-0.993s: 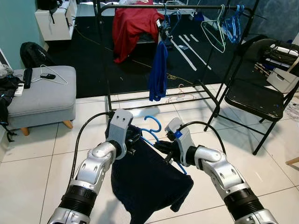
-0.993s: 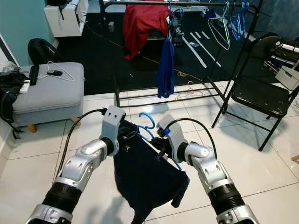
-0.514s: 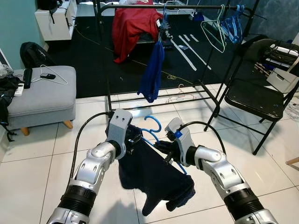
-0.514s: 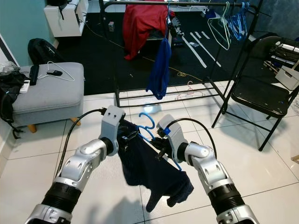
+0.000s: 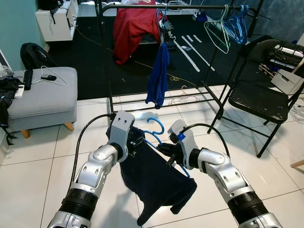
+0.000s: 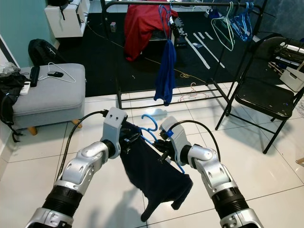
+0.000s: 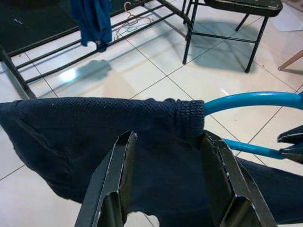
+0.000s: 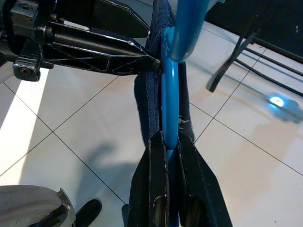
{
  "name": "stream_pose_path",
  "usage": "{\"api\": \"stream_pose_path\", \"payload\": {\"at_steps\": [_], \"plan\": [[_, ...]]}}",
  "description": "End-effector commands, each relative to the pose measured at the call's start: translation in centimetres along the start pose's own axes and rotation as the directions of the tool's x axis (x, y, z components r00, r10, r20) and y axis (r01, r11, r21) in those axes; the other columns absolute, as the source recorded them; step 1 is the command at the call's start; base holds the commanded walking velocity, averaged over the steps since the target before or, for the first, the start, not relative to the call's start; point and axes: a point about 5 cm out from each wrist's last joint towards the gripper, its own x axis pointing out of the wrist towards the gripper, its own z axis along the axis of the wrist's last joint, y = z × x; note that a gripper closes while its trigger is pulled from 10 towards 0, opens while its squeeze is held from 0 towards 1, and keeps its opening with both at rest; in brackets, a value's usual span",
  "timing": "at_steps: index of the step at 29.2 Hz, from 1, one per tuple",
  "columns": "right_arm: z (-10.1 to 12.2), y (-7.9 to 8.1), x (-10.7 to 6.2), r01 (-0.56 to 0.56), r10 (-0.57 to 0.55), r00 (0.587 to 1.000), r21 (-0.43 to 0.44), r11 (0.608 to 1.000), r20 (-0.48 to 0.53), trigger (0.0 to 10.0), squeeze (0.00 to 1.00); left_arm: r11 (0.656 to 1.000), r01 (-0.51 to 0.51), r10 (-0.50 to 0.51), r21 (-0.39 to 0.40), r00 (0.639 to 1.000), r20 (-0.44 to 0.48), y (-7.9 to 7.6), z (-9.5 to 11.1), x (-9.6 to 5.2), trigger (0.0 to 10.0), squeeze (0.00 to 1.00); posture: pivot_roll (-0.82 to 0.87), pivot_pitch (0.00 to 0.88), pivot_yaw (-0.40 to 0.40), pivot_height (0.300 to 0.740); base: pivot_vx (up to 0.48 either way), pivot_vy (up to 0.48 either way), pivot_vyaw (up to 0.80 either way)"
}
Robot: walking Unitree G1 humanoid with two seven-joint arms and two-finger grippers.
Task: Hang hanger
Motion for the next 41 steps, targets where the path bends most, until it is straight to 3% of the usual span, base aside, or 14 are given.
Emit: {"api": "stream_pose_path", "payload": {"at_steps": [1,20,21,23,25,26,28,29,30,41], "plan": [[0.1,-0.1,-0.1,0.004,-0.004,1.000,0.001,1.000,0.010,10.0,0.00,1.000,-0.017,0.018,0.025,0.999,-0.046,0.4,-1.1,-0.3,10.0,0.00,-0.06,0.065,-0.040,0.740,0.000,0.000,0.00],[0.1,-0.1,-0.1,0.002,-0.002,1.000,0.006,1.000,0.006,10.0,0.00,1.000,-0.010,0.010,0.000,0.999,-0.035,0.7,-1.0,-0.7,10.0,0.00,-0.06,0.083,-0.041,0.740,0.000,0.000,0.00],[0.1,-0.1,-0.1,0.002,-0.002,1.000,0.006,1.000,0.006,10.0,0.00,1.000,-0.009,0.009,-0.001,0.999,-0.034,0.7,-1.0,-0.6,8.9,0.00,-0.06,0.083,-0.041,0.740,0.000,0.000,0.00],[0.1,-0.1,-0.1,0.002,-0.002,1.000,0.006,1.000,0.006,10.0,0.00,1.000,-0.009,0.009,-0.001,0.999,-0.034,0.7,-1.0,-0.6,8.9,0.00,-0.06,0.083,-0.041,0.740,0.000,0.000,0.00],[0.1,-0.1,-0.1,0.003,-0.003,1.000,0.007,1.000,0.006,10.0,0.00,1.000,-0.007,0.007,-0.002,0.999,-0.033,0.6,-1.0,-0.6,3.3,0.00,-0.06,0.083,-0.041,0.740,0.000,0.000,0.00],[0.1,-0.1,-0.1,0.003,-0.003,1.000,0.007,1.000,0.006,10.0,0.00,1.000,-0.007,0.007,-0.002,0.999,-0.033,0.6,-1.0,-0.6,3.3,0.00,-0.06,0.083,-0.041,0.740,0.000,0.000,0.00],[0.1,-0.1,-0.2,0.004,-0.004,1.000,0.006,1.000,0.006,10.0,0.00,1.000,-0.010,0.010,-0.003,0.999,-0.031,0.7,-0.9,-0.6,1.6,0.00,-0.06,0.083,-0.042,0.740,0.000,0.000,0.00],[0.1,-0.1,-0.2,0.004,-0.004,1.000,0.006,1.000,0.006,10.0,0.00,1.000,-0.010,0.010,-0.003,0.999,-0.031,0.7,-0.9,-0.6,1.6,0.00,-0.06,0.083,-0.042,0.740,0.000,0.000,0.00],[0.1,-0.2,-0.2,0.004,-0.004,1.000,0.006,1.000,0.006,10.0,0.00,1.000,-0.015,0.015,-0.003,1.000,-0.028,0.7,-0.9,-0.5,0.0,0.00,-0.06,0.082,-0.042,0.740,0.000,0.000,0.00],[0.2,-0.2,-0.1,0.004,-0.004,1.000,0.003,1.000,0.007,10.0,0.00,0.999,-0.035,0.035,0.002,0.999,0.003,1.1,0.0,-0.1,0.0,0.00,-0.06,0.078,-0.041,0.740,0.000,0.000,0.00]]}}
